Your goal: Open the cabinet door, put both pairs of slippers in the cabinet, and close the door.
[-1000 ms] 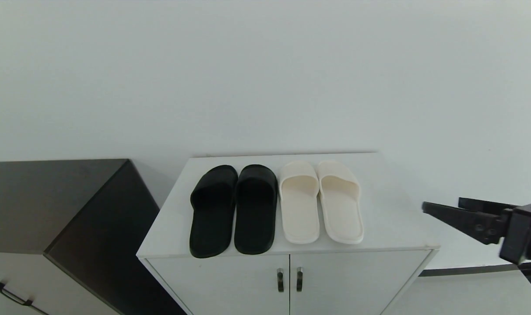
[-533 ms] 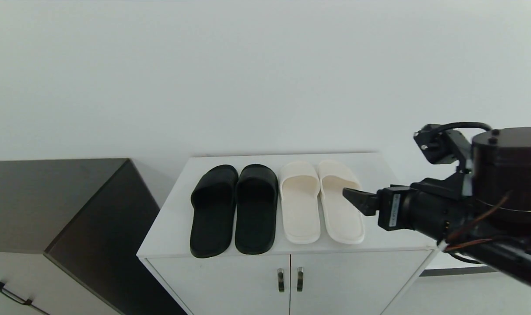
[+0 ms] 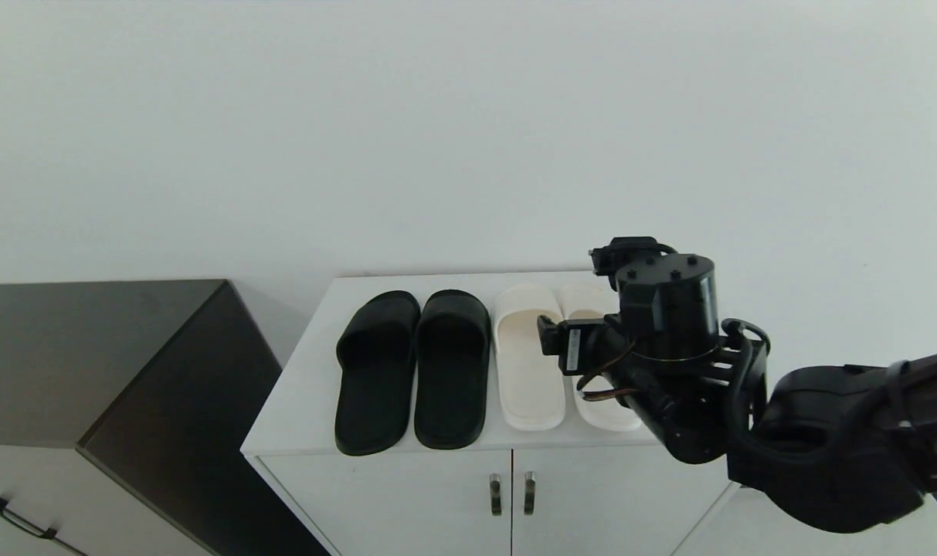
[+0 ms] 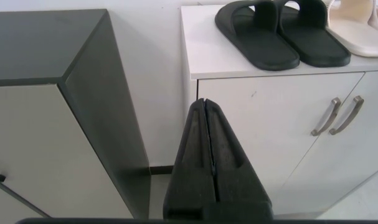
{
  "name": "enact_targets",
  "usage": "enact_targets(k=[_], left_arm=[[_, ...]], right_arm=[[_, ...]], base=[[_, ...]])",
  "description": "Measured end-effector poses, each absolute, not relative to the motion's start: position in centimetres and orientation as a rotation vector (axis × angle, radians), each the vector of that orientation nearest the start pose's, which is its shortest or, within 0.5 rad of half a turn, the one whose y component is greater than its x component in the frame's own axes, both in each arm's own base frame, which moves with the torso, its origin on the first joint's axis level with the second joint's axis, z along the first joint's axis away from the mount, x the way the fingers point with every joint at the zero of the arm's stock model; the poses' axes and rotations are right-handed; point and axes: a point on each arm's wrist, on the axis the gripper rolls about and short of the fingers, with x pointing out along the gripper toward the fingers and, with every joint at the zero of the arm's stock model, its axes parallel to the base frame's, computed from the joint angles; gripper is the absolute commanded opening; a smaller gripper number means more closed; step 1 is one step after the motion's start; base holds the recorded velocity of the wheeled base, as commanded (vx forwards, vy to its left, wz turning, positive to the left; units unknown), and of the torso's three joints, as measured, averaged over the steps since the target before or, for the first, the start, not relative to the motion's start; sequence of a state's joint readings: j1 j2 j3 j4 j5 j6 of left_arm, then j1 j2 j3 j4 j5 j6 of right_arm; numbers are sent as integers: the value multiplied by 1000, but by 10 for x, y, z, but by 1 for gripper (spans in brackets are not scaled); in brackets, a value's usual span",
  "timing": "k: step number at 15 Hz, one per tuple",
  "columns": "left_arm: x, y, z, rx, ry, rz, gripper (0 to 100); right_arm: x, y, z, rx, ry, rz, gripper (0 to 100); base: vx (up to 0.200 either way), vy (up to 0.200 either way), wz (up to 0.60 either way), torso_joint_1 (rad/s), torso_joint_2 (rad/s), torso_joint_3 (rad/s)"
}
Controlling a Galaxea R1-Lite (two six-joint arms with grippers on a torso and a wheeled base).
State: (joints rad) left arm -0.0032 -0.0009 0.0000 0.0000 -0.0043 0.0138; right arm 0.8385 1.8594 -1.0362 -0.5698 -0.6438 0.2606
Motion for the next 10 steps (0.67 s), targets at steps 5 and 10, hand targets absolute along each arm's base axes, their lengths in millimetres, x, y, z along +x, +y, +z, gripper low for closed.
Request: enact_targets(k=[5, 10], left_arm=[[-23, 0, 75, 12, -1, -8, 0], [-23, 0, 75, 11, -1, -8, 0]], right_arm=[[265, 272, 163, 67, 205, 145, 100], [276, 279, 145, 56, 179, 131, 100]], base=[[0, 0, 0, 0, 0, 0], [0, 0, 0, 0, 0, 0]])
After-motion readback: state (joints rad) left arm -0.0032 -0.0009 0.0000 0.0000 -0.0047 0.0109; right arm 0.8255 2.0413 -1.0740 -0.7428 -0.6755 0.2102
